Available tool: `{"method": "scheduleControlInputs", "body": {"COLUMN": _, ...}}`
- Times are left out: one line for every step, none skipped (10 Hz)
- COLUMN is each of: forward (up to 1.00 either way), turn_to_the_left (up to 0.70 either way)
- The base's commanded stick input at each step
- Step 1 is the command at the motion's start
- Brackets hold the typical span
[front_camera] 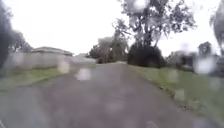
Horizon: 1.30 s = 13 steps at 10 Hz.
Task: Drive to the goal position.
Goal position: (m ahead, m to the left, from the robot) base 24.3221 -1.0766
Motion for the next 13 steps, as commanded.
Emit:
{"method": "scheduleControlInputs", "body": {"forward": 1.00, "turn_to_the_left": 0.00}}
{"method": "scheduleControlInputs", "body": {"forward": 1.00, "turn_to_the_left": 0.00}}
{"method": "scheduleControlInputs", "body": {"forward": 1.00, "turn_to_the_left": 0.00}}
{"method": "scheduleControlInputs", "body": {"forward": 1.00, "turn_to_the_left": 0.00}}
{"method": "scheduleControlInputs", "body": {"forward": 1.00, "turn_to_the_left": 0.00}}
{"method": "scheduleControlInputs", "body": {"forward": 1.00, "turn_to_the_left": 0.00}}
{"method": "scheduleControlInputs", "body": {"forward": 1.00, "turn_to_the_left": 0.00}}
{"method": "scheduleControlInputs", "body": {"forward": 1.00, "turn_to_the_left": 0.00}}
{"method": "scheduleControlInputs", "body": {"forward": 1.00, "turn_to_the_left": 0.00}}
{"method": "scheduleControlInputs", "body": {"forward": 1.00, "turn_to_the_left": 0.00}}
{"method": "scheduleControlInputs", "body": {"forward": 1.00, "turn_to_the_left": 0.00}}
{"method": "scheduleControlInputs", "body": {"forward": 1.00, "turn_to_the_left": 0.00}}
{"method": "scheduleControlInputs", "body": {"forward": 1.00, "turn_to_the_left": 0.00}}
